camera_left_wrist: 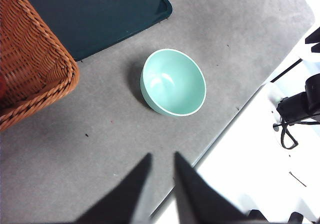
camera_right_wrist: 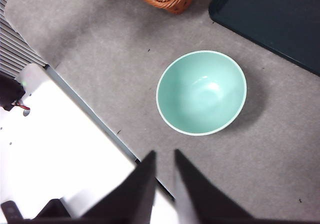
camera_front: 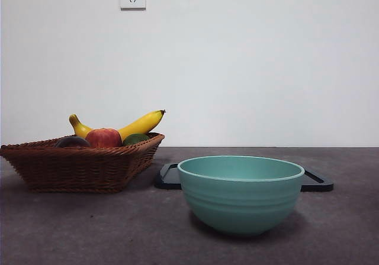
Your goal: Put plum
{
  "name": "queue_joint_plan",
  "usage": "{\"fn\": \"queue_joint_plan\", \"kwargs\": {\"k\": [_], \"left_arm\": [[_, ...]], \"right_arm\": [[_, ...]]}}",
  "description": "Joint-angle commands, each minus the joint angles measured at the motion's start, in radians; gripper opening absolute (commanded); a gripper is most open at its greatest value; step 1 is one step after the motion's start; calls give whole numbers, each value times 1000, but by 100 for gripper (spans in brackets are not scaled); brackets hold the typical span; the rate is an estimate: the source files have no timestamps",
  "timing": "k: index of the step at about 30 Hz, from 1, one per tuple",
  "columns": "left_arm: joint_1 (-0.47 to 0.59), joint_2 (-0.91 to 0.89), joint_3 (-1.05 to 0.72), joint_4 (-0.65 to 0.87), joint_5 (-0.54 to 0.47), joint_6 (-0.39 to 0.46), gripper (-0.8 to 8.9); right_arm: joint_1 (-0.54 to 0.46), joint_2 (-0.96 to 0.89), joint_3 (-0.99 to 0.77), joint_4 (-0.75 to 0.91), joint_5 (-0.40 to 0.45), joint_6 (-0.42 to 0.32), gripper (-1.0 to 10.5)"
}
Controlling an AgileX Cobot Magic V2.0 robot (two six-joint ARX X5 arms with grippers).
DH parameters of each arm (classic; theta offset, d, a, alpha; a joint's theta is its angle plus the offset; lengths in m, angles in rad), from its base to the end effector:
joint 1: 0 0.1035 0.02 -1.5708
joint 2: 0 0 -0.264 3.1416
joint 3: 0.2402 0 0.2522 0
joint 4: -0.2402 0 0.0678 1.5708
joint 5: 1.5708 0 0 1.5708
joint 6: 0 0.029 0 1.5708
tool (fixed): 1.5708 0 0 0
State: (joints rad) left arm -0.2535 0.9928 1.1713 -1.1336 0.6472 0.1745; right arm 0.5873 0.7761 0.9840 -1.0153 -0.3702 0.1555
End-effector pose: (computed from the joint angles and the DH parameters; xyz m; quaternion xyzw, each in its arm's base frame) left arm 0.1492 -0.0567 0.3529 -0.0199 0.4153 -0.4244 0.8044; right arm 0.0978 0.0777 0.3292 0.0210 0.4222 0.3920 0.8171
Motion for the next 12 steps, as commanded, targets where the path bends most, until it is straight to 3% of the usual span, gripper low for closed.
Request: {"fn": "queue_joint_plan", "kwargs": {"k": [1, 12], "left_arm": [[-3, 6, 16, 3, 5, 16, 10], [-3, 6, 16, 3, 5, 16, 10]], "right_arm": [[6, 6, 15, 5, 5, -14, 7], [6, 6, 15, 12, 4, -13, 7]]}}
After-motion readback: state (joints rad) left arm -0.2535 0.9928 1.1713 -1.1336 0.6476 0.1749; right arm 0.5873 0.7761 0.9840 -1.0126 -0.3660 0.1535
